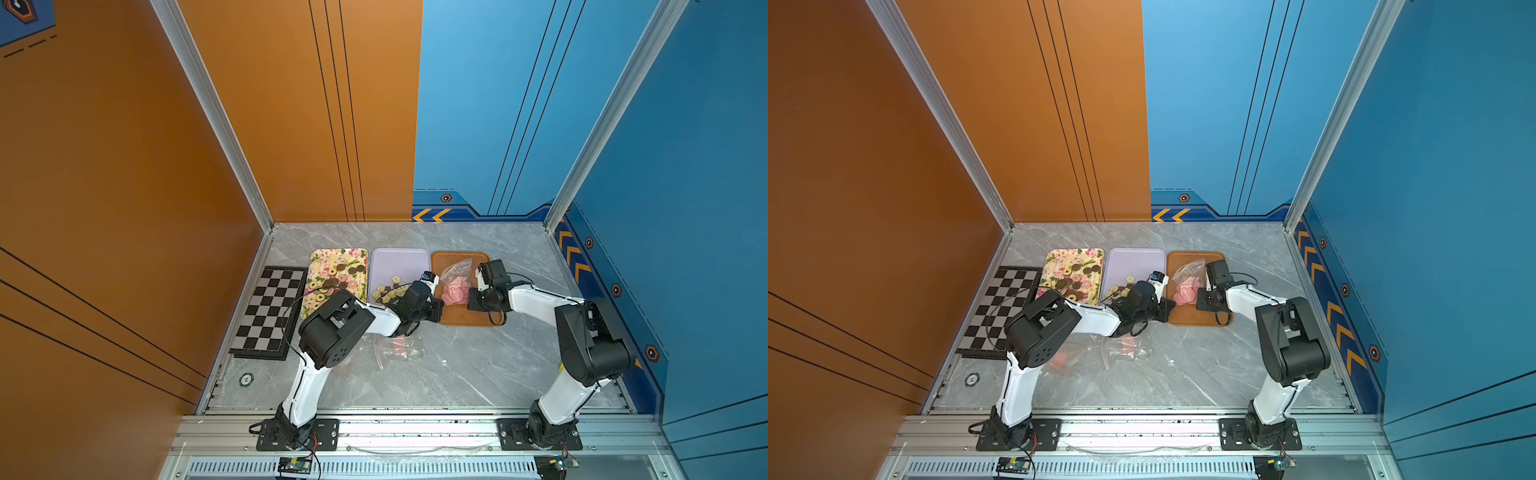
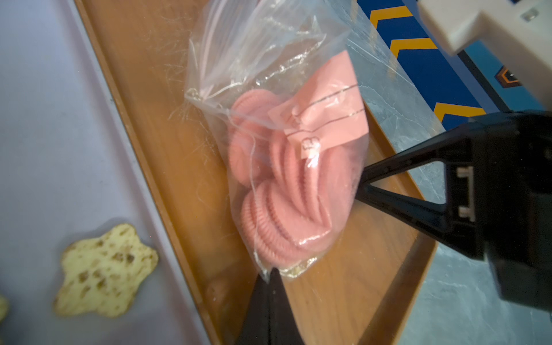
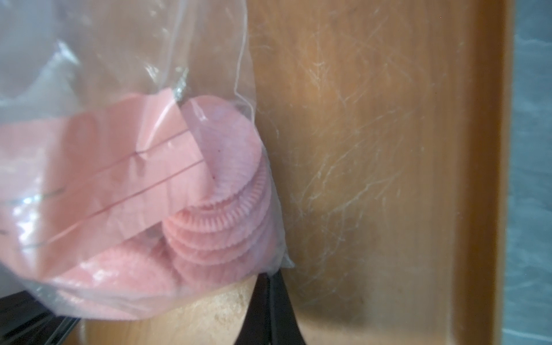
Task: Pour cookies out of the ziploc bag
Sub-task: 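Pour the cookies out of the ziploc bag onto the tray.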
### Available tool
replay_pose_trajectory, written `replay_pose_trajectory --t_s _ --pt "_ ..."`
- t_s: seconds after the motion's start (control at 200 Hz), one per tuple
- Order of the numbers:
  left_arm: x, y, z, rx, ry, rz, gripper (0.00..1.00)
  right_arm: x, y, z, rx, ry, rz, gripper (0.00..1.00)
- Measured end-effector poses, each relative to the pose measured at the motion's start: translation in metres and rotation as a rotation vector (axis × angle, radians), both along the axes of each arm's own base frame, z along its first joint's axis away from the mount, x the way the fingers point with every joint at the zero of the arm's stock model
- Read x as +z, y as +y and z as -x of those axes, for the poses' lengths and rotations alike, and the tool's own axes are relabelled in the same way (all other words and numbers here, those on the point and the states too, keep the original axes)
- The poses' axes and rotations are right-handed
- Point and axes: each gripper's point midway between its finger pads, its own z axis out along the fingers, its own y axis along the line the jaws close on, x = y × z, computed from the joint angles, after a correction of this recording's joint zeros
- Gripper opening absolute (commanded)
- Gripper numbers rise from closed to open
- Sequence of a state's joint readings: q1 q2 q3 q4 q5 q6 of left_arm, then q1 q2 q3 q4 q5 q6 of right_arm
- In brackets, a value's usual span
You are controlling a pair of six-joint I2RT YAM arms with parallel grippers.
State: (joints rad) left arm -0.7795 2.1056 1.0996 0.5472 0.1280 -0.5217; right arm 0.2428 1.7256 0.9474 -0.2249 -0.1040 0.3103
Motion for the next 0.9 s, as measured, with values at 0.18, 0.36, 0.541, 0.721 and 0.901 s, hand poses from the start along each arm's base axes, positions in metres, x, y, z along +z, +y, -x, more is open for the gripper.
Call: replay_pose_trajectory --t_s 0.18,0.36,0.541,0.721,0.901 --pt "0.000 0.000 0.000 -0.004 0.001 0.003 0.00 0.010 0.000 0.002 0.000 -0.024 -0.006 0.00" --pt "0.000 0.000 0.004 -0.022 -0.005 0.026 0.00 0.047 0.002 0.005 0.008 -0.115 -0.050 0.00" --pt "0.001 0.002 0.012 -0.045 -0.014 0.045 0.00 0.063 -0.002 0.012 0.005 -0.152 -0.082 0.00" --pt "0.002 0.001 0.015 -0.053 -0.019 0.049 0.00 0.039 -0.005 0.017 0.004 -0.090 -0.063 0.53" --pt "0.002 0.001 0.015 -0.052 -0.020 0.050 0.00 0.001 -0.006 0.020 0.005 0.014 -0.040 0.51"
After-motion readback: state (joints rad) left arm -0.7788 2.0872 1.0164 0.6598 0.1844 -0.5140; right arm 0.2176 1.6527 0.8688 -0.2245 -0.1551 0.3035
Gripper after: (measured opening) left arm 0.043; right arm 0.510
